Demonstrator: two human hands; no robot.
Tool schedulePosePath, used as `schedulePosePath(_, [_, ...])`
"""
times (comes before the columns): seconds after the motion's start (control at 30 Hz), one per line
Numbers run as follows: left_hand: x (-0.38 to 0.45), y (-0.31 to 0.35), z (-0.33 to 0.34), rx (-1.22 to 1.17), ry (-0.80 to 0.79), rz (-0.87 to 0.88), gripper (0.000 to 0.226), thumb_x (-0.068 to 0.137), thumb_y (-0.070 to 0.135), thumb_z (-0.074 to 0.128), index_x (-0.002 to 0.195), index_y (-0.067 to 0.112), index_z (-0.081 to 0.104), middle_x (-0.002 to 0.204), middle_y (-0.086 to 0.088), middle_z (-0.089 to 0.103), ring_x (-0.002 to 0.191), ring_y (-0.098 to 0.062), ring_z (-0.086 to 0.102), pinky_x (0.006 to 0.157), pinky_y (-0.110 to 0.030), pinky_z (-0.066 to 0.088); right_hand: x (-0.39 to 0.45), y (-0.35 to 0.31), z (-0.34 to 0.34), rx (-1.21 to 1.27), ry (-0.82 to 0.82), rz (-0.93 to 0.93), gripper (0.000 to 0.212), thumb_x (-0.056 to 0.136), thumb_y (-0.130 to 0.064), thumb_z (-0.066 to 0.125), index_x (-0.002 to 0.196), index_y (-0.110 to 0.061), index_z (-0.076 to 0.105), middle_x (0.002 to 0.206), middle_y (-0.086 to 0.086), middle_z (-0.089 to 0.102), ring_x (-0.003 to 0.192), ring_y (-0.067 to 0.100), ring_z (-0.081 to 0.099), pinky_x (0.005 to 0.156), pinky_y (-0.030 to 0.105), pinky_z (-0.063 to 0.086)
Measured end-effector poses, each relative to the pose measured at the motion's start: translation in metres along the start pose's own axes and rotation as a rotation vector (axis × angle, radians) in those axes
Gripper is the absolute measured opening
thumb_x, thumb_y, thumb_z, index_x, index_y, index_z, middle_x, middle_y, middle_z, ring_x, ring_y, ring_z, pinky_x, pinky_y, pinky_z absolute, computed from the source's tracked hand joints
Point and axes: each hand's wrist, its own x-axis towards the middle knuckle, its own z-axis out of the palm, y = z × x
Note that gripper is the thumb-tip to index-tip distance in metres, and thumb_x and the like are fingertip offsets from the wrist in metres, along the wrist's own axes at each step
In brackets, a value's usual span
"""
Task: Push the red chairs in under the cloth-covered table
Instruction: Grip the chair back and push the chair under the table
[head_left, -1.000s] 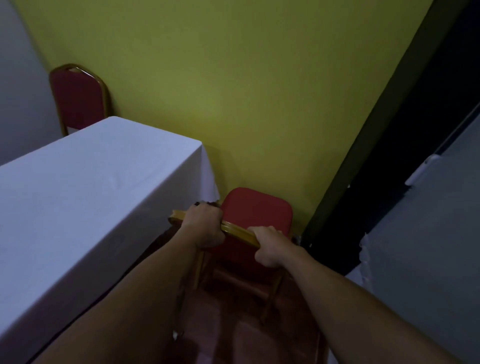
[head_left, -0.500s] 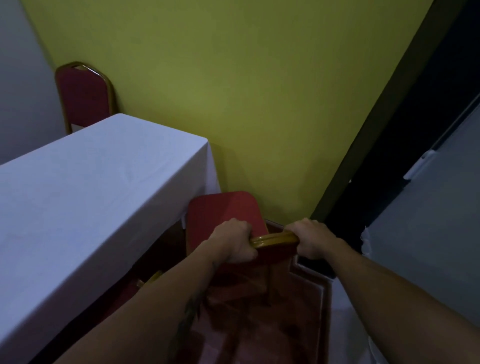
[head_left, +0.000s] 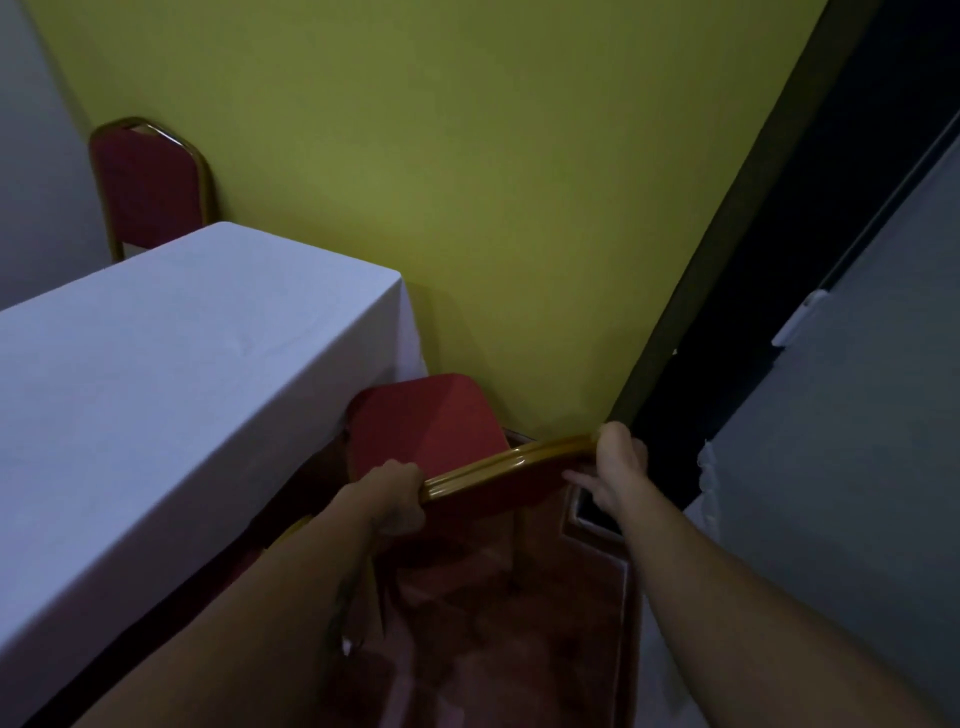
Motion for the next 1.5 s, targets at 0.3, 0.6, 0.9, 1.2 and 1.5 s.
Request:
schedulePosePath(0.3, [-0.005, 0.037, 0.004, 0.113, -0.034, -0.059, 0.029, 0.069, 0.022, 0.063, 0.095, 0.013, 0.071, 0.081, -0.002, 0.059, 0.084, -0.028, 0.07, 0.074, -0.037, 0.061, 0.003, 0.008, 0.024, -0.128, -0.053, 0.043, 0.05, 0.08, -0.005, 0.062, 0.127, -0.002, 0.045, 0.112, 0.016, 0.058, 0.09, 0.032, 0.064, 0.049, 0.046, 0.06])
schedulePosePath(0.6, [-0.006, 0.104, 0.019, -0.006, -0.05, -0.055, 0.033, 0.077, 0.026, 0.068, 0.105, 0.009, 0.071, 0.1, -0.011, 0.069, 0.085, -0.028, 0.067, 0.066, -0.033, 0.051, 0.074, -0.023, -0.001, -0.397, -0.163, -0.035, 0.058, 0.083, -0.006, 0.057, 0.138, 0.005, 0.046, 0.125, 0.026, 0.063, 0.075, 0.032, 0.063, 0.033, 0.031, 0.05])
schedulePosePath(0.9, [-0.001, 0.114, 0.01, -0.089, -0.049, -0.145, 0.035, 0.081, 0.033, 0.07, 0.106, 0.009, 0.068, 0.093, -0.007, 0.062, 0.067, -0.018, 0.057, 0.063, -0.032, 0.048, 0.105, -0.044, 0.034, -0.513, -0.338, -0.097, 0.055, 0.082, -0.004, 0.058, 0.135, 0.011, 0.049, 0.107, 0.026, 0.067, 0.067, 0.031, 0.063, 0.032, 0.033, 0.05])
schedulePosePath(1.2, [0.012, 0.104, 0.001, -0.187, -0.008, -0.251, 0.032, 0.084, 0.031, 0.069, 0.109, 0.011, 0.066, 0.092, -0.006, 0.059, 0.074, -0.021, 0.058, 0.067, -0.034, 0.05, 0.11, -0.056, 0.084, -0.615, -0.477, -0.129, 0.038, 0.091, -0.006, 0.057, 0.126, 0.009, 0.055, 0.087, 0.018, 0.06, 0.063, 0.028, 0.06, 0.027, 0.029, 0.047])
schedulePosePath(1.5, [0.029, 0.073, -0.002, -0.318, 0.083, -0.372, 0.014, 0.082, 0.025, 0.063, 0.095, 0.023, 0.057, 0.089, 0.0, 0.057, 0.077, -0.019, 0.059, 0.062, -0.032, 0.047, 0.119, -0.063, 0.132, -0.626, -0.597, -0.064, 0.019, 0.092, -0.007, 0.055, 0.11, -0.001, 0.056, 0.078, 0.015, 0.061, 0.064, 0.027, 0.063, 0.031, 0.032, 0.05])
